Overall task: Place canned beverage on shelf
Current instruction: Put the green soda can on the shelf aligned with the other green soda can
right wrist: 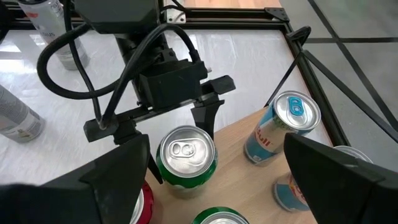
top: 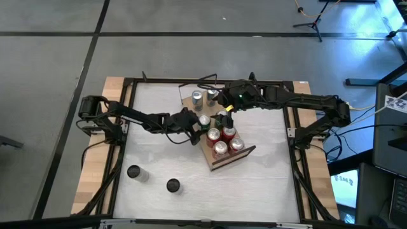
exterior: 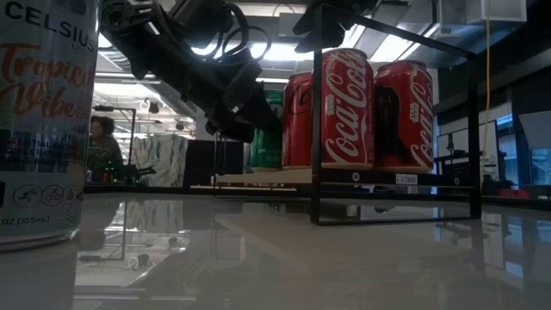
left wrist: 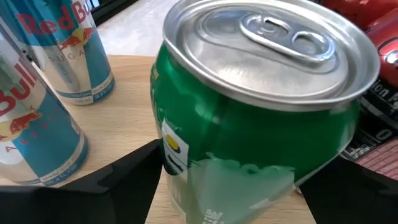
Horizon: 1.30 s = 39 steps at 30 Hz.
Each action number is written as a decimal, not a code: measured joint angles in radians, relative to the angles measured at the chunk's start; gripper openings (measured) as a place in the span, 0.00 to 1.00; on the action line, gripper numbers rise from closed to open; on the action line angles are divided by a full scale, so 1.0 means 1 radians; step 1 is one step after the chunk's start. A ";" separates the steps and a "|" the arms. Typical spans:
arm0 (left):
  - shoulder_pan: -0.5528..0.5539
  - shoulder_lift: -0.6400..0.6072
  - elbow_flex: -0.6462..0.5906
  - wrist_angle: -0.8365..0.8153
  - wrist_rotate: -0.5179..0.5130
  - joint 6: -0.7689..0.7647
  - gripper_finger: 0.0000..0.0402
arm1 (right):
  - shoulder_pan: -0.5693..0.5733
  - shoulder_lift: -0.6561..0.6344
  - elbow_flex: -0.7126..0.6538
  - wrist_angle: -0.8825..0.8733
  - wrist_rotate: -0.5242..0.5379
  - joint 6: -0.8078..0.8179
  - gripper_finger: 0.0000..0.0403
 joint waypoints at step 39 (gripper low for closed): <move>0.024 -0.001 0.000 -0.006 0.072 -0.014 0.87 | 0.000 0.000 0.000 0.000 0.000 0.000 0.91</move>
